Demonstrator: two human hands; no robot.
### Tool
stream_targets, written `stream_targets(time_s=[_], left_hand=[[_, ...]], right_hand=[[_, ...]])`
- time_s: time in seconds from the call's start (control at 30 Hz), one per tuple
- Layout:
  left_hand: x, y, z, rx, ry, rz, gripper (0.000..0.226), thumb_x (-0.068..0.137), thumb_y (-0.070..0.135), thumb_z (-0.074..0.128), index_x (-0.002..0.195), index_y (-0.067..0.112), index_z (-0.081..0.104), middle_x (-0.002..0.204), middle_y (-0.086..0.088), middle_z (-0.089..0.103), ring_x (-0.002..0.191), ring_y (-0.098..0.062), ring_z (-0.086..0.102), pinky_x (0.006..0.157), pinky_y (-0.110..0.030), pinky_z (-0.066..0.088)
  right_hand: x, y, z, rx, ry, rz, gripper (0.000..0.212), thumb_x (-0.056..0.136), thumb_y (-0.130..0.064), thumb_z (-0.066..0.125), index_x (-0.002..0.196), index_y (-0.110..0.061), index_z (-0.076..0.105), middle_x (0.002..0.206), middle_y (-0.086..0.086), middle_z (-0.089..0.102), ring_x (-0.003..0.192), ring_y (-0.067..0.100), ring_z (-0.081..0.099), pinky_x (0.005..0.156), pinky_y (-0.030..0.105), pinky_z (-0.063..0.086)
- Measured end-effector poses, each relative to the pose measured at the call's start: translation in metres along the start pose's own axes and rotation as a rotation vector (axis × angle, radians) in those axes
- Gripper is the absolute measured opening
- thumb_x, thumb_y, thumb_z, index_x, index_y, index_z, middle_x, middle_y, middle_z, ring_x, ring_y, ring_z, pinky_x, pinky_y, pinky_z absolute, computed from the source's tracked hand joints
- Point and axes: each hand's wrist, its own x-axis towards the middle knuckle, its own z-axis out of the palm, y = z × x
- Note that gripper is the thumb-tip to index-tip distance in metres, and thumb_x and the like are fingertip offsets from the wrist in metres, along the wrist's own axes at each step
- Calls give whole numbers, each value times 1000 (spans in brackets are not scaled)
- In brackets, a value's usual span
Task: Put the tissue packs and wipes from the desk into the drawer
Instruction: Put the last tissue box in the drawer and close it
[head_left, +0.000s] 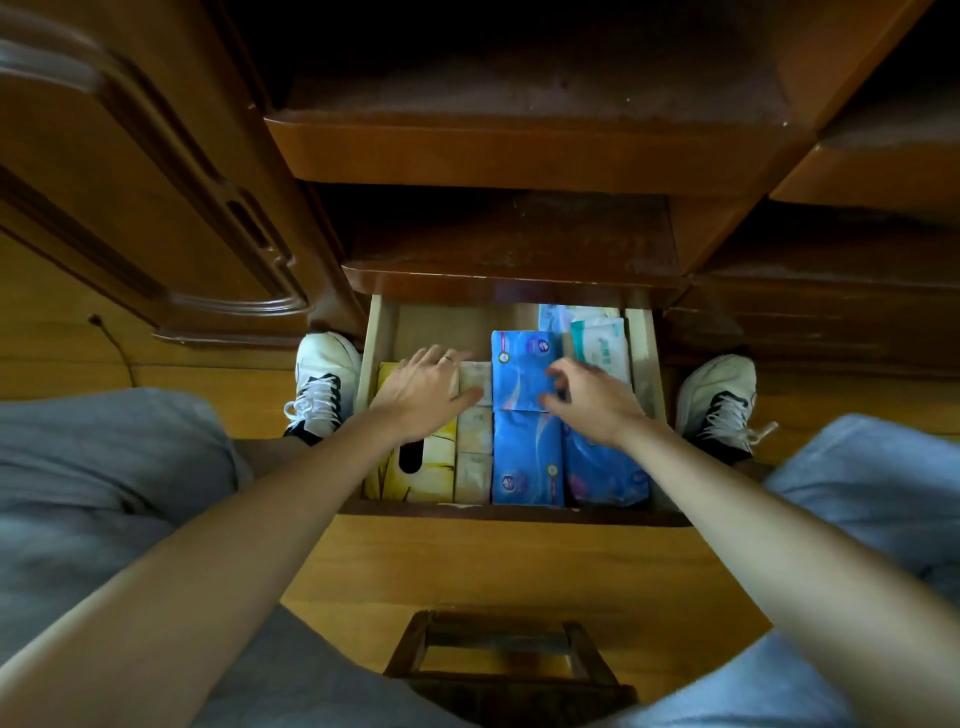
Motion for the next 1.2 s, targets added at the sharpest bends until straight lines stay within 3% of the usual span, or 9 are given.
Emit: stream_targets(time_s=[0.1,0.2,0.33,0.5,0.73,0.9,1.07,1.13,1.2], left_hand=[[-48,6,-4,9,-109,76,86,72,92,43,137,35,51,139,9,52,122,-15,55,92,-36,48],[-87,11,-1,38,-264,137,88,59,95,55,126,38,55,127,17,51,105,-7,57,81,-34,53],[-106,15,4,212,-395,237,64,74,69,73,119,25,62,115,8,58,101,-13,59,79,-34,52],[-102,17,1,270,-324,228,21,88,30,74,106,23,69,109,4,70,101,-22,65,74,-34,50],[-82,16,-7,363,-189,253,21,90,29,68,110,25,71,108,6,68,99,-21,65,70,-33,38],[-61,9,-10,377,-122,181,22,92,30,63,113,27,67,115,6,65,110,-19,62,82,-36,47],[-43,8,-5,408,12,85,29,95,19,62,123,25,63,123,4,62,118,-21,55,77,-37,50],[-42,11,3,332,93,-15,34,95,17,62,128,23,62,125,2,57,120,-20,51,80,-35,53],[-47,14,10,189,252,-161,40,92,23,68,131,21,61,127,-1,53,119,-21,49,87,-35,55]], right_hand=[[-40,-6,1,-42,-219,-135,58,82,-76,56,122,-34,58,108,-22,62,97,0,61,72,23,47],[-81,-2,9,-159,-340,-182,62,68,-90,54,109,-43,58,96,-25,62,86,-4,58,65,21,43],[-116,15,26,-452,-249,-305,43,88,-54,66,127,-38,57,125,-11,66,112,18,64,82,35,49],[-113,11,24,-573,-227,-250,28,96,-38,61,124,-33,62,119,-3,71,110,23,65,89,38,52],[-90,16,15,-554,-104,-250,27,96,-37,61,123,-33,64,115,-6,72,107,20,66,87,36,52],[-64,20,12,-523,17,-211,29,94,-42,64,123,-36,64,116,-8,72,109,18,67,84,34,50],[-48,19,13,-464,225,-101,30,91,-41,69,120,-36,65,111,-10,74,105,16,69,75,30,49],[-43,14,15,-394,293,0,37,87,-42,73,121,-35,64,116,-8,72,112,17,64,80,32,50],[-46,9,20,-282,416,100,63,77,-42,82,134,-29,56,134,1,61,127,24,51,94,38,49]])
